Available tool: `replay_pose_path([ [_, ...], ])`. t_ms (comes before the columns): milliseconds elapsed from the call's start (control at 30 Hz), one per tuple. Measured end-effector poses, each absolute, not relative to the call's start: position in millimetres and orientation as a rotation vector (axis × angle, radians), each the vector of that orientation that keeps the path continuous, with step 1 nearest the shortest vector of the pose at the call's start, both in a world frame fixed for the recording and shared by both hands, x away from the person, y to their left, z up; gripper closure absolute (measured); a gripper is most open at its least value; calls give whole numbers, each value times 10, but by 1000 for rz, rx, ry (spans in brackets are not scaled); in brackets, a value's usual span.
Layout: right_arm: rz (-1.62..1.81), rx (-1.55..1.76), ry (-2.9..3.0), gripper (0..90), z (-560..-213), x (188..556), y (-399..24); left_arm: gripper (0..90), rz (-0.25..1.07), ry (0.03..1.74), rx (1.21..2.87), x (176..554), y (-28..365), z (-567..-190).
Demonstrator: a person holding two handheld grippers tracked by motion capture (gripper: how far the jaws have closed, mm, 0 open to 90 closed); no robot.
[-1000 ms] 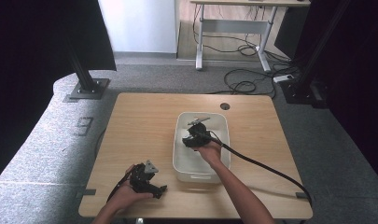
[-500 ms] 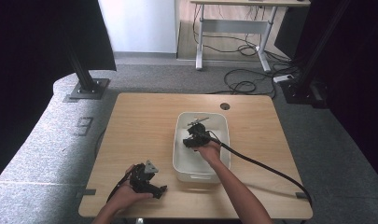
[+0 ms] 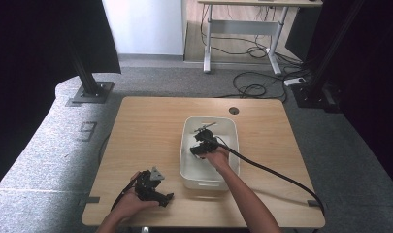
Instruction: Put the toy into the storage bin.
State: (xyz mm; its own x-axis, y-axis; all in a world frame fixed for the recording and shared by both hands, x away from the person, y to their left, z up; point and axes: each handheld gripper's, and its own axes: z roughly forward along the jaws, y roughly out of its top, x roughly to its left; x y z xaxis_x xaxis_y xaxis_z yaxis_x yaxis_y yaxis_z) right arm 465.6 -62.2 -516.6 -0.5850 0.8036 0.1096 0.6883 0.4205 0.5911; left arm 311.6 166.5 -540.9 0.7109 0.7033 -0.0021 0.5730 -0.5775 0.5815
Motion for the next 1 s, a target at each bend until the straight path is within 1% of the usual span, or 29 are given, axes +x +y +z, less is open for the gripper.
replay_pose_path([
  [133, 918, 1316, 2487, 401, -5137, 4648, -630, 0, 308, 970, 2357, 3115, 1665, -5409],
  [333, 895, 1283, 2485, 348, -5072, 4596, -664, 0, 307, 970, 2357, 3115, 1665, -5409],
  [800, 894, 1326, 2530, 346, -5123, 4550, -834, 0, 306, 971, 2358, 3112, 1663, -5408],
  [1000, 905, 1340, 2550, 378, -5141, 4548, -819, 0, 306, 972, 2358, 3111, 1662, -5408],
])
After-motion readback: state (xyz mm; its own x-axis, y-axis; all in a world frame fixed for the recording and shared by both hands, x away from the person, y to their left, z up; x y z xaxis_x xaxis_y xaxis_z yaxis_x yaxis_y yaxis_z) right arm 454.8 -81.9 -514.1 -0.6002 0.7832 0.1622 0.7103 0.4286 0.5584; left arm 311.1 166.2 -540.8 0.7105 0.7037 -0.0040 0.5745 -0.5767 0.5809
